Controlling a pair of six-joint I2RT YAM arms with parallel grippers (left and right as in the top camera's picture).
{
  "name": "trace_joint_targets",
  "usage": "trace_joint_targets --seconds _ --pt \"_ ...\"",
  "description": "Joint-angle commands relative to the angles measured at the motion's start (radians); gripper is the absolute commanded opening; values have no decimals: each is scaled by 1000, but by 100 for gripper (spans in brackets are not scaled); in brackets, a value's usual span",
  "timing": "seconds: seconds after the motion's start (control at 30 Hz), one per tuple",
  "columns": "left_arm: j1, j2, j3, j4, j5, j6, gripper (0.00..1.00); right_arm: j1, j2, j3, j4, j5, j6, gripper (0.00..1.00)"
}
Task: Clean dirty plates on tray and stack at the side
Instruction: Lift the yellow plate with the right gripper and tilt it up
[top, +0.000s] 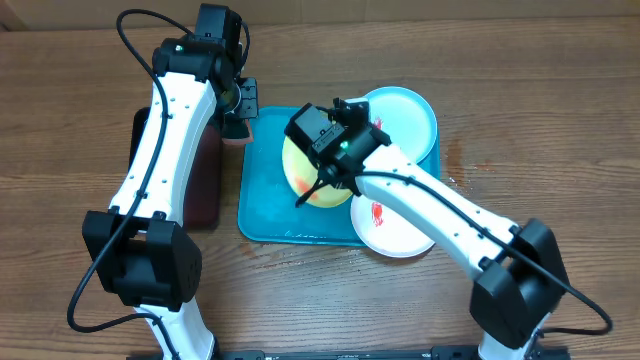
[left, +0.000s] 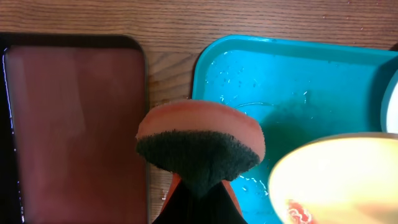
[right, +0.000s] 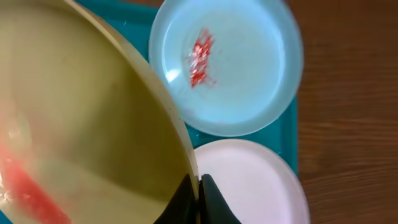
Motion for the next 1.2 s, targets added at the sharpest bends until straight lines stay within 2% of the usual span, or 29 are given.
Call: trace_joint_targets --seconds 0.0,0.6,1.17 --pt "2 -3 -4 -3 10 -21 4 34 -47 29 -4 210 22 4" --pt "2 -3 -4 -21 21 -20 4 274 -47 29 -18 941 22 4" --pt "3 -3 -4 -23 21 -20 4 307 -47 29 -18 953 14 4"
